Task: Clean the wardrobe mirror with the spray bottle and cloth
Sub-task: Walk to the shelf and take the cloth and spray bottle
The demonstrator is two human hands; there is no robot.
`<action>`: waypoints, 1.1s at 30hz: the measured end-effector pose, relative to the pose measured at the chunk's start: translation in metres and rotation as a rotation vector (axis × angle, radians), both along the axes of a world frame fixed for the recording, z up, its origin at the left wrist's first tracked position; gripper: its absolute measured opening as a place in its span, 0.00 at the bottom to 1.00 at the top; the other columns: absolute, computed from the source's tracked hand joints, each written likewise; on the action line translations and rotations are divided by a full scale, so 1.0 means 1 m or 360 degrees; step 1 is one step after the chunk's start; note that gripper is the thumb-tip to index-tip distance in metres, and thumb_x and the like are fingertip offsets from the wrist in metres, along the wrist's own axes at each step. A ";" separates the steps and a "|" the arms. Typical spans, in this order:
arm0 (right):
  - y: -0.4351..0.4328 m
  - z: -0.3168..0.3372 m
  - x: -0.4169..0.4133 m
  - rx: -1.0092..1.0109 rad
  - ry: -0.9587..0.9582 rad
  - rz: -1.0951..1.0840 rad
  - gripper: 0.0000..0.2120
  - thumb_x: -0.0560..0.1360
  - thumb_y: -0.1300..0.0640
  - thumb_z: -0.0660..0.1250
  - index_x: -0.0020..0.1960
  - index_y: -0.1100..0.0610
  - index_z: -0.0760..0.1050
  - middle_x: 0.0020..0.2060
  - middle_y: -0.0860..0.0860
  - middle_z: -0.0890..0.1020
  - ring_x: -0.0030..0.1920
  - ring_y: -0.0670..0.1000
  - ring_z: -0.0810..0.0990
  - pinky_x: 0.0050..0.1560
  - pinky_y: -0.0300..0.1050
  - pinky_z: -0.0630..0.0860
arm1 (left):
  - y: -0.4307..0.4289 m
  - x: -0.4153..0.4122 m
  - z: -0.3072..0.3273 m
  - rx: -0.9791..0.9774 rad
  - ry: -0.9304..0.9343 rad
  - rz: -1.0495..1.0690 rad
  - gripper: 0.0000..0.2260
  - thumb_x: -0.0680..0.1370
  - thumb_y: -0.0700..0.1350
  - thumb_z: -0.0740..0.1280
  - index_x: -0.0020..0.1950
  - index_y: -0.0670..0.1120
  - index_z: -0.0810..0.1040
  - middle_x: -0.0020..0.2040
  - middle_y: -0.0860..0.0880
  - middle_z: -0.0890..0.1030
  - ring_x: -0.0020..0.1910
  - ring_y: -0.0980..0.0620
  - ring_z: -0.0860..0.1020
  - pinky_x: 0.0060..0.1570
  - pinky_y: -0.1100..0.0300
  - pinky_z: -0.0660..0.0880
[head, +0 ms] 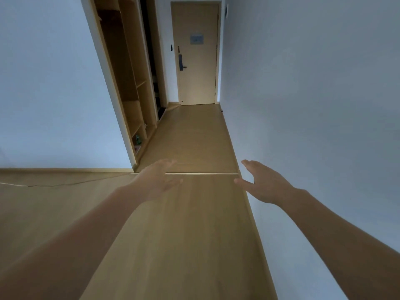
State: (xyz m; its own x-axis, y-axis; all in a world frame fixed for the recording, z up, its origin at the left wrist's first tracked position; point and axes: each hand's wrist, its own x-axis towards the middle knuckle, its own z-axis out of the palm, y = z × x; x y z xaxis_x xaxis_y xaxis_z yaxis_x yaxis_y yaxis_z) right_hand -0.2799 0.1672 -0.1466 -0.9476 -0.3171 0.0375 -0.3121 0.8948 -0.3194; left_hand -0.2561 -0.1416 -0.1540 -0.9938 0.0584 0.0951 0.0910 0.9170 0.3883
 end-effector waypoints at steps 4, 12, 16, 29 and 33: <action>0.005 -0.020 -0.037 0.0014 -0.0031 0.0019 0.35 0.78 0.37 0.57 0.78 0.53 0.53 0.77 0.48 0.59 0.75 0.49 0.62 0.71 0.48 0.61 | 0.003 -0.033 -0.020 -0.0049 -0.0040 -0.0006 0.32 0.76 0.61 0.64 0.76 0.52 0.61 0.75 0.51 0.65 0.72 0.51 0.65 0.69 0.54 0.64; 0.014 -0.038 -0.141 0.0040 -0.0108 0.0188 0.34 0.79 0.39 0.58 0.79 0.53 0.52 0.77 0.50 0.59 0.75 0.50 0.60 0.73 0.50 0.61 | 0.027 -0.116 -0.046 -0.0042 -0.0055 0.0091 0.31 0.75 0.61 0.64 0.75 0.50 0.63 0.73 0.51 0.68 0.68 0.50 0.69 0.67 0.54 0.66; 0.021 -0.036 -0.198 0.0017 -0.0150 0.0250 0.35 0.79 0.39 0.58 0.79 0.52 0.52 0.78 0.50 0.57 0.77 0.49 0.56 0.75 0.52 0.58 | 0.042 -0.160 -0.049 -0.0017 -0.0075 0.0139 0.31 0.75 0.62 0.64 0.75 0.52 0.63 0.73 0.52 0.68 0.67 0.50 0.70 0.67 0.51 0.67; 0.023 -0.050 -0.337 -0.0021 -0.0223 0.0307 0.35 0.78 0.38 0.58 0.79 0.50 0.51 0.78 0.49 0.56 0.77 0.49 0.55 0.75 0.51 0.58 | 0.056 -0.288 -0.068 -0.0042 -0.0100 0.0138 0.29 0.77 0.57 0.65 0.75 0.52 0.63 0.74 0.52 0.66 0.72 0.52 0.64 0.68 0.58 0.60; 0.010 -0.056 -0.385 -0.0011 -0.0225 0.0295 0.34 0.79 0.39 0.58 0.79 0.51 0.51 0.78 0.48 0.57 0.77 0.49 0.57 0.73 0.48 0.58 | 0.041 -0.345 -0.074 -0.0032 -0.0130 0.0128 0.29 0.77 0.57 0.65 0.76 0.52 0.62 0.75 0.53 0.65 0.72 0.53 0.64 0.68 0.59 0.60</action>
State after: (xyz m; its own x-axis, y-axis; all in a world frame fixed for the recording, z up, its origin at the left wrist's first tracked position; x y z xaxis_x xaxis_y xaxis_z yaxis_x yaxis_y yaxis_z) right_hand -0.6652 0.1776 -0.2023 -0.8691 -0.4866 -0.0889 -0.4226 0.8238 -0.3778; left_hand -0.6008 -0.1005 -0.2280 -0.9997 -0.0210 0.0135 -0.0144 0.9278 0.3728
